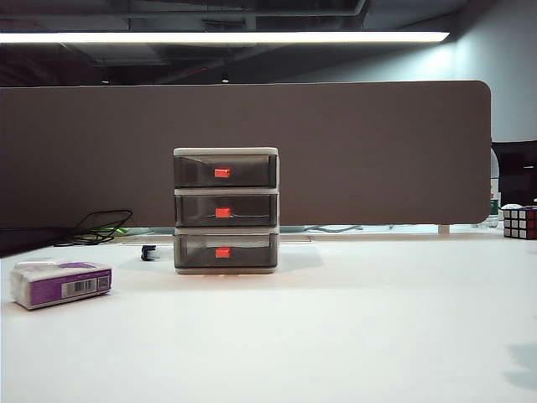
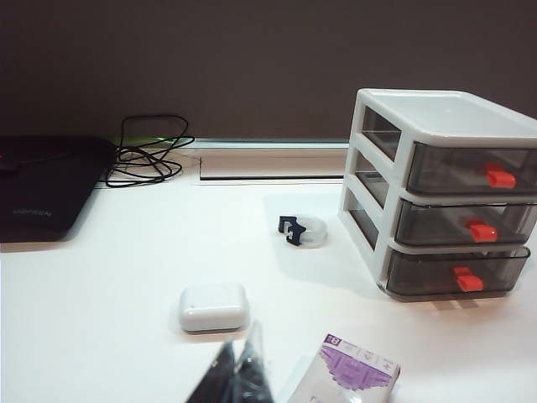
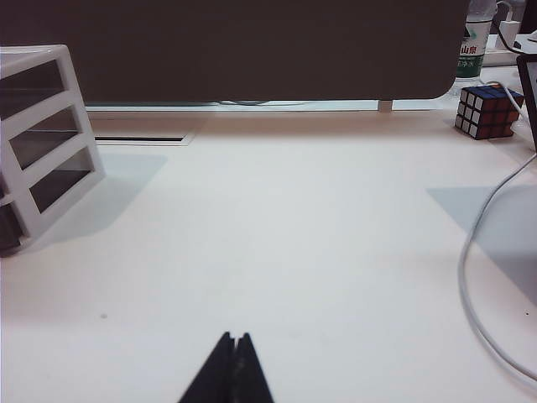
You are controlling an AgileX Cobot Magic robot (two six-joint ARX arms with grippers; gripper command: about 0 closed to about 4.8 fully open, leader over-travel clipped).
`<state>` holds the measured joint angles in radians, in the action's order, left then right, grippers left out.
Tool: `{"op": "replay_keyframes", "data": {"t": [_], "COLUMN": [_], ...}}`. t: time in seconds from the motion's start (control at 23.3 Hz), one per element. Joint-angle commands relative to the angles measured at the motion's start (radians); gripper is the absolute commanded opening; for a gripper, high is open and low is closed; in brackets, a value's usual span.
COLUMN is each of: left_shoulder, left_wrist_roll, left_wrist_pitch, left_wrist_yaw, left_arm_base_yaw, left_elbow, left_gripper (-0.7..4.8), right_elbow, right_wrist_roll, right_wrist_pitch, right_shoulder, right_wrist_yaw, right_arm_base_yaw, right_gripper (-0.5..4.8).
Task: Open the second layer of the drawer on the table, pick up a pack of napkins on the table and put it in, and finally close the drawer.
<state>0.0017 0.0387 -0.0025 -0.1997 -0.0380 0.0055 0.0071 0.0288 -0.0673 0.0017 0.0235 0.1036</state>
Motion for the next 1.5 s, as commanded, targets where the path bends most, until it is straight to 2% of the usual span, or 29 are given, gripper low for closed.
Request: {"op": "replay_keyframes", "data": {"t": [0.04,0.34,0.43,0.52,0.6,0.64,0.69,0.77,0.95,1.03,1.12,1.2,1.25,1.33,1.5], "left_shoulder": [0.0,0.0,0.0,0.0,0.0,0.0,0.0,0.0,0.0,0.0,0.0,0.0,0.0,0.0,0.002], "left_wrist_roll": [0.0,0.005,0.047,0.143,0.26,0.319,0.338,0.344,0.389,0.422,0.435,0.464,0.465,0.467,0.434], "left_wrist_pitch": [0.011,0.011,0.011,0.011,0.009,-0.003,-0.013,-0.033,-0.035,0.003,0.029,0.051,0.074,0.096,0.124], "left_wrist_yaw": [-0.006,-0.007,-0.043,-0.153,-0.289,-0.4,-0.456,-0.5,-0.493,-0.506,-0.512,-0.492,-0.472,-0.418,-0.197], "left_arm_base_yaw": [-0.001,-0.001,0.0,0.0,0.0,0.0,0.0,0.0,0.0,0.001,0.015,0.044,0.085,0.143,0.327], "left_elbow": [0.002,0.002,0.002,0.002,0.002,0.002,0.002,0.002,0.002,0.002,0.002,0.002,0.003,0.003,0.003], "left_gripper": [-0.05,-0.05,-0.05,-0.05,-0.05,-0.06,-0.05,-0.05,0.23,0.99,0.98,0.98,0.98,0.98,0.98], "right_elbow": [-0.006,-0.006,-0.006,-0.006,-0.006,-0.006,-0.006,-0.006,-0.006,-0.006,-0.006,-0.006,-0.004,-0.001,0.013], "right_wrist_roll": [-0.003,-0.003,0.0,0.04,0.122,0.167,0.169,0.169,0.171,0.219,0.29,0.3,0.3,0.3,0.299], "right_wrist_pitch": [0.011,0.011,0.01,0.004,-0.012,-0.034,-0.049,-0.059,-0.037,0.003,0.044,0.067,0.074,0.074,0.078], "right_shoulder": [-0.002,-0.002,-0.002,-0.002,-0.002,-0.002,-0.002,-0.002,-0.002,-0.002,-0.002,-0.002,-0.002,-0.002,0.003], "right_wrist_yaw": [0.0,0.0,-0.012,-0.075,-0.215,-0.349,-0.412,-0.457,-0.471,-0.471,-0.494,-0.528,-0.565,-0.568,-0.532], "right_arm_base_yaw": [0.001,0.001,0.001,0.002,0.002,0.002,0.002,0.002,0.001,0.002,0.002,0.002,0.002,0.008,0.053], "right_gripper": [-0.04,-0.04,-0.05,-0.05,-0.05,-0.05,-0.05,-0.05,-0.04,-0.04,-0.05,-0.05,-0.05,-0.05,-0.05]}}
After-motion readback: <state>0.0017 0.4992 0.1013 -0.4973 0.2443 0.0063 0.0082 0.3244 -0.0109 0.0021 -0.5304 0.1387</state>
